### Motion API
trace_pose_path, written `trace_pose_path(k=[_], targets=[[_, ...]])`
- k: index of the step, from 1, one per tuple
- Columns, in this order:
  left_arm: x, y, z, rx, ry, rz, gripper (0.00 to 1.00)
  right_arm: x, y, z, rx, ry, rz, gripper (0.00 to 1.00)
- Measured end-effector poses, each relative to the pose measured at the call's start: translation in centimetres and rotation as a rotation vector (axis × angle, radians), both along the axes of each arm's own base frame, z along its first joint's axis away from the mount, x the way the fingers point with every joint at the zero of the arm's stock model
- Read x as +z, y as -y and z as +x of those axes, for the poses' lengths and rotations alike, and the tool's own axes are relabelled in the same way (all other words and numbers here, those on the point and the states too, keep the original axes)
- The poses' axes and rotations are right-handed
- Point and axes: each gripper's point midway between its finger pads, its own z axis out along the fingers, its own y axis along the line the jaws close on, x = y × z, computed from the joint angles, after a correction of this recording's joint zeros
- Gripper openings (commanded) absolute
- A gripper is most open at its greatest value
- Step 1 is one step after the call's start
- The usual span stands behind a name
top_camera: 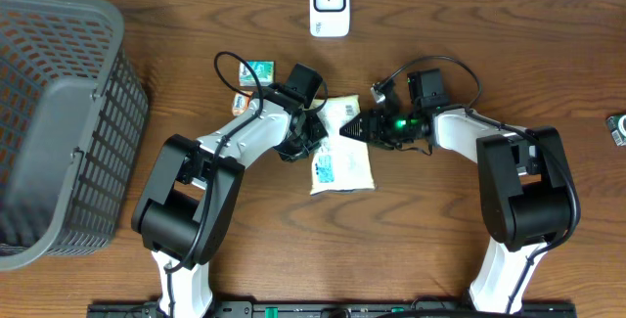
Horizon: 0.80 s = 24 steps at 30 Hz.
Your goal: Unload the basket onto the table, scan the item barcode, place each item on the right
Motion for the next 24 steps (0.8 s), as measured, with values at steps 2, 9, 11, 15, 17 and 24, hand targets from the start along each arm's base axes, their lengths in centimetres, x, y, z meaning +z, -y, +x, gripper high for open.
trace_pose_path(k=[2, 9, 11, 15, 17, 24], targets=[[0.0, -0.3, 0.2, 0.015, 0.008, 0.017, 0.07, -0.1, -0.1, -0.6, 0.006, -0.030, 0.008, 0.53], [-0.1, -0.8, 0.5, 0.061, 0.012, 0.047, 0.07, -0.1, -0.2, -1.2, 0.018, -0.058, 0.023, 0.55], [-0.1, -0.8, 0.4, 0.075, 0.011, 0.052, 0.07, 0.0, -0.3, -1.2, 0.020, -0.056, 0.028, 0.56], [-0.1, -0.6, 0.4, 0.087, 0.017, 0.066, 0.07, 0.1, -0.7, -1.2, 0.031, -0.044, 0.037, 0.56], [-0.1, -0.6, 0.3, 0.096, 0.021, 0.076, 0.08, 0.1, -1.0, -1.2, 0.040, -0.031, 0.043, 0.57], [-0.1, -0.1, 0.1, 0.135, 0.028, 0.096, 0.07, 0.1, -1.7, -0.7, 0.060, 0.025, 0.069, 0.38]])
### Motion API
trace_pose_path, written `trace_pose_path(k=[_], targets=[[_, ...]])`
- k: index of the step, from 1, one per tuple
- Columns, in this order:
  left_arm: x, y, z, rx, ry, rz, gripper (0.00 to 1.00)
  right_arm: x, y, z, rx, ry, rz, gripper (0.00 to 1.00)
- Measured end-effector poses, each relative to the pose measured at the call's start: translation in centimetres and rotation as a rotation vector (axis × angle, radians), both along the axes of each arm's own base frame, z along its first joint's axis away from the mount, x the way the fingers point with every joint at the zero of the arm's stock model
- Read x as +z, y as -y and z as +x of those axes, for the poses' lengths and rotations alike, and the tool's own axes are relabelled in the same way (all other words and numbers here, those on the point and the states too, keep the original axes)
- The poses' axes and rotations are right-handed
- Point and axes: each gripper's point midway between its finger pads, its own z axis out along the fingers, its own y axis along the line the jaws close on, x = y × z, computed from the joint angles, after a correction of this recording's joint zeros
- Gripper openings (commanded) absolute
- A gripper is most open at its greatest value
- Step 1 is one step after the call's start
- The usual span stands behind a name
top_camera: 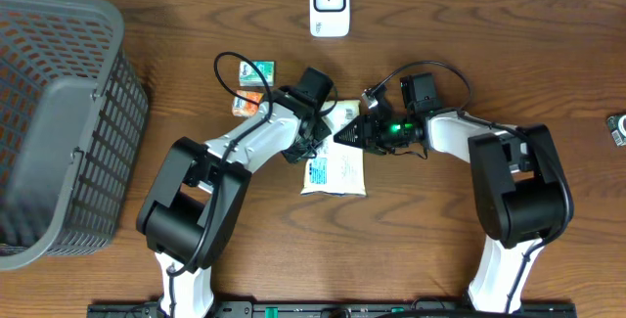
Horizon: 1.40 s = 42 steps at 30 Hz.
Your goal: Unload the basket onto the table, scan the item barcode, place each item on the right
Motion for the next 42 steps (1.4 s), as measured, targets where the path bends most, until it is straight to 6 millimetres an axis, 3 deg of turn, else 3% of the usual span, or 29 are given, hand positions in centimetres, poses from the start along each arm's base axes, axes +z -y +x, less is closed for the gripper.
trace_pose_path(k=[3, 7, 11, 14, 17, 21, 29, 42], targets=[[0.0, -0.1, 0.0, 0.017, 0.001, 0.008, 0.07, -0.4, 0.0, -0.1, 0.001, -0.003, 0.005, 0.32], [0.0, -0.1, -0.1, 0.020, 0.003, 0.018, 0.07, -0.4, -0.2, 0.1, 0.006, 0.012, 0.022, 0.33], [0.0, -0.2, -0.1, 0.027, 0.003, 0.022, 0.08, 0.1, -0.5, 0.1, 0.018, 0.027, 0.051, 0.37], [0.0, -0.2, -0.1, 0.032, 0.003, 0.023, 0.07, 0.1, -0.5, -0.2, 0.023, 0.012, 0.059, 0.49], [0.0, -0.2, -0.1, 0.038, 0.005, 0.027, 0.07, 0.2, -0.7, -0.6, 0.034, -0.003, 0.068, 0.49], [0.0, -0.2, -0.1, 0.038, 0.007, 0.031, 0.08, 0.2, -1.0, -0.9, 0.044, -0.006, 0.070, 0.41], [-0.2, -0.2, -0.1, 0.037, -0.002, 0.034, 0.07, 0.6, -1.5, -1.3, 0.077, 0.012, 0.100, 0.01], [-0.2, -0.2, -0.1, 0.037, -0.007, 0.035, 0.08, 1.1, -1.5, -1.2, 0.088, 0.025, 0.129, 0.01]])
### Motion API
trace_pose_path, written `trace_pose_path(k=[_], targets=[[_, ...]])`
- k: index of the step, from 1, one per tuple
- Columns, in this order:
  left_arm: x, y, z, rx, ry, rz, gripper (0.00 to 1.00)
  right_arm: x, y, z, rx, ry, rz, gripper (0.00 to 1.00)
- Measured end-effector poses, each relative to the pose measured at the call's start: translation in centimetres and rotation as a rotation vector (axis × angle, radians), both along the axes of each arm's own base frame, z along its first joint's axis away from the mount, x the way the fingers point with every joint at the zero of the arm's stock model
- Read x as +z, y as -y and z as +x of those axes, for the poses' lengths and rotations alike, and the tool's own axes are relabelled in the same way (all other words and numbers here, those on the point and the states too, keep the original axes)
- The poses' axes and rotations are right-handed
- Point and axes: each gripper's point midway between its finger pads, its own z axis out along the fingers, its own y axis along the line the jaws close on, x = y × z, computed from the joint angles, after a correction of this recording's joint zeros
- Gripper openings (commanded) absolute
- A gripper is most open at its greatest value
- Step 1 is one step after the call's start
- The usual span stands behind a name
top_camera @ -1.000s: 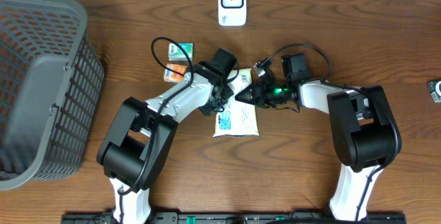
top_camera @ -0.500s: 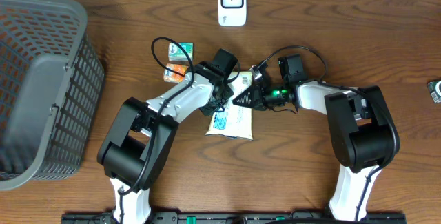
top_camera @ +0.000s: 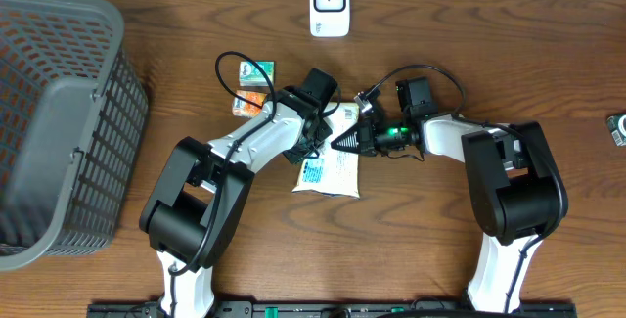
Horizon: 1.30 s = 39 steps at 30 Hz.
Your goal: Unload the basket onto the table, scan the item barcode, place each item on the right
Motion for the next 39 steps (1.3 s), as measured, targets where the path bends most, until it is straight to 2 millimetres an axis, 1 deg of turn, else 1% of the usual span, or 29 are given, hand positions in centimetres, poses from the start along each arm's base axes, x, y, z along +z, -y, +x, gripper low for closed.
trace_pose_path(k=[7, 9, 13, 16, 18, 19, 20, 21, 23, 24, 25, 27, 28, 29, 30, 32, 34, 36, 39], targets=[[0.0, 0.0, 0.0, -0.001, 0.001, -0.001, 0.08, 0.9, 0.3, 0.1, 0.022, 0.059, 0.033, 0.01], [0.0, 0.0, 0.0, 0.000, -0.002, -0.001, 0.07, 1.7, 0.4, 0.2, 0.027, 0.093, 0.035, 0.01], [0.2, -0.6, -0.1, 0.005, -0.023, -0.011, 0.07, 4.0, 0.5, 0.6, 0.022, 0.172, 0.024, 0.01], [0.4, -1.7, -0.2, -0.032, -0.035, -0.007, 0.07, 5.7, 0.7, 0.8, 0.009, 0.222, 0.003, 0.01], [1.0, -2.5, -0.2, -0.062, -0.030, -0.006, 0.08, 6.5, 0.8, 0.9, 0.004, 0.250, -0.006, 0.01], [2.2, -3.1, -0.2, -0.088, -0.009, -0.010, 0.08, 6.8, 0.9, 0.9, 0.002, 0.259, -0.012, 0.01], [2.6, -3.2, -0.1, -0.096, 0.000, -0.012, 0.08, 6.9, 0.9, 0.9, 0.002, 0.260, -0.013, 0.01], [4.0, -3.5, 0.1, -0.114, 0.031, -0.020, 0.08, 6.8, 1.0, 0.9, 0.001, 0.260, -0.018, 0.01], [7.7, -4.0, 0.7, -0.149, 0.125, -0.043, 0.13, 6.5, 1.1, 0.8, 0.000, 0.253, -0.031, 0.01], [10.0, -4.3, 1.0, -0.167, 0.184, -0.055, 0.17, 6.5, 1.1, 0.7, 0.001, 0.253, -0.034, 0.01], [12.1, -4.7, 1.1, -0.182, 0.239, -0.065, 0.25, 6.4, 1.1, 0.7, 0.002, 0.256, -0.035, 0.01], [15.9, -5.5, 1.1, -0.207, 0.344, -0.077, 0.70, 6.5, 1.1, 0.7, 0.012, 0.273, -0.032, 0.01], [17.6, -5.9, 1.0, -0.223, 0.392, -0.078, 0.98, 6.5, 1.1, 0.7, 0.018, 0.283, -0.029, 0.01], [19.1, -6.6, 0.8, -0.234, 0.437, -0.074, 0.98, 6.6, 1.0, 0.6, 0.028, 0.295, -0.022, 0.01], [20.2, -7.2, 0.6, -0.241, 0.468, -0.066, 0.98, 6.7, 0.9, 0.5, 0.037, 0.307, -0.015, 0.01], [21.9, -8.7, 0.1, -0.241, 0.512, -0.036, 0.98, 6.9, 0.9, 0.5, 0.046, 0.324, -0.008, 0.01], [22.6, -10.2, -0.5, -0.234, 0.523, 0.007, 0.98, 7.1, 0.8, 0.6, 0.053, 0.352, 0.000, 0.01], [22.8, -11.7, -1.1, -0.221, 0.514, 0.057, 0.98, 7.7, 0.7, 0.8, 0.055, 0.382, 0.005, 0.01], [22.4, -12.8, -1.6, -0.216, 0.486, 0.111, 0.98, 9.3, 0.7, 1.1, 0.055, 0.443, 0.019, 0.01]])
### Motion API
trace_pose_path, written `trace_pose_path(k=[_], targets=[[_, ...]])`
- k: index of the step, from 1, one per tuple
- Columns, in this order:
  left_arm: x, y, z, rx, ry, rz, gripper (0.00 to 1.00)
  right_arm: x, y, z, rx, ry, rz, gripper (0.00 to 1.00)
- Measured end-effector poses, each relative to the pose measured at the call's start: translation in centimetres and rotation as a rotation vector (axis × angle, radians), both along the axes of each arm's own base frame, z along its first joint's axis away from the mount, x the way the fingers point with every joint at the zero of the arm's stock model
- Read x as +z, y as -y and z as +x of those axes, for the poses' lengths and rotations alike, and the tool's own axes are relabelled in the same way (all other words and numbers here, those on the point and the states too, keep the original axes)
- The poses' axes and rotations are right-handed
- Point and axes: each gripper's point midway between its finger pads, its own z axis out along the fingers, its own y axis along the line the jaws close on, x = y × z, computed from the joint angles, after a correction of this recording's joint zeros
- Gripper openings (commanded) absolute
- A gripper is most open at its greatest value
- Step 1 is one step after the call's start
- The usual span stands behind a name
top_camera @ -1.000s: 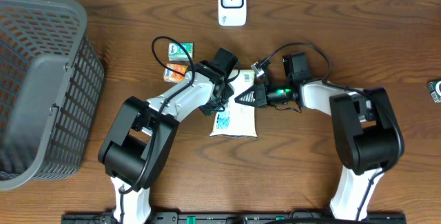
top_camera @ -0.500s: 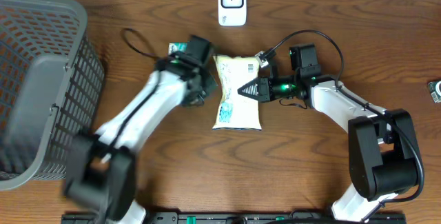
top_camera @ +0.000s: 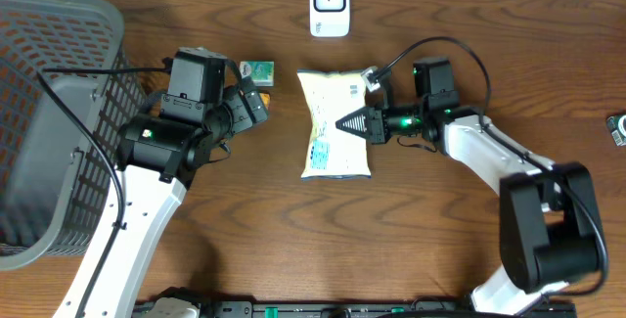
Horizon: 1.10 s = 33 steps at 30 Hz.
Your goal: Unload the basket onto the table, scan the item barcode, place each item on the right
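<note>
A pale snack bag [top_camera: 328, 152] with blue print lies flat on the wooden table at mid-table, below the white scanner [top_camera: 330, 5] at the far edge. My right gripper [top_camera: 342, 122] comes in from the right, its fingers closed to a point on the bag's right edge. My left gripper [top_camera: 249, 103] is raised and pulled back to the left, clear of the bag and beside a small green and orange box [top_camera: 258, 68]. How its jaws stand is not clear from above.
A large grey mesh basket [top_camera: 59, 113] fills the left side, close to the left arm. A small item [top_camera: 617, 128] lies at the right table edge. Black cables loop off both wrists.
My left gripper has left the bag and now sits raised to the left near the small box. The bag lies flatter and further up the table, with my right gripper still on its right edge.
Both grippers met over the crumpled bag at mid-table, left from the left side and right from the right. Over the following moments bag and grippers sat a little further left. Now the left arm is withdrawn and the bag lies spread out, held by the right gripper.
</note>
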Motion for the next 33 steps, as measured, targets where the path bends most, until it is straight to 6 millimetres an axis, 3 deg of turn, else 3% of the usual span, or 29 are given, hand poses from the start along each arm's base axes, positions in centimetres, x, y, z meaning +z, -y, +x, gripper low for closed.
trace_pose_path(k=[7, 11, 18, 33], targets=[[-0.8, -1.2, -0.9, 0.020, -0.045, 0.065, 0.98, 5.5, -0.4, -0.6, 0.033, 0.210, 0.031, 0.01], [-0.7, -2.5, -0.8, 0.061, -0.035, 0.127, 0.98, 7.6, -1.1, -1.2, 0.036, 0.303, 0.012, 0.01], [-0.8, -4.5, -1.3, 0.115, -0.047, 0.225, 0.98, 7.6, -1.6, -1.5, 0.032, 0.321, -0.014, 0.01], [-0.7, -4.9, -1.3, 0.126, -0.042, 0.246, 0.98, 7.1, -1.8, -1.3, -0.019, 0.239, -0.033, 0.01]])
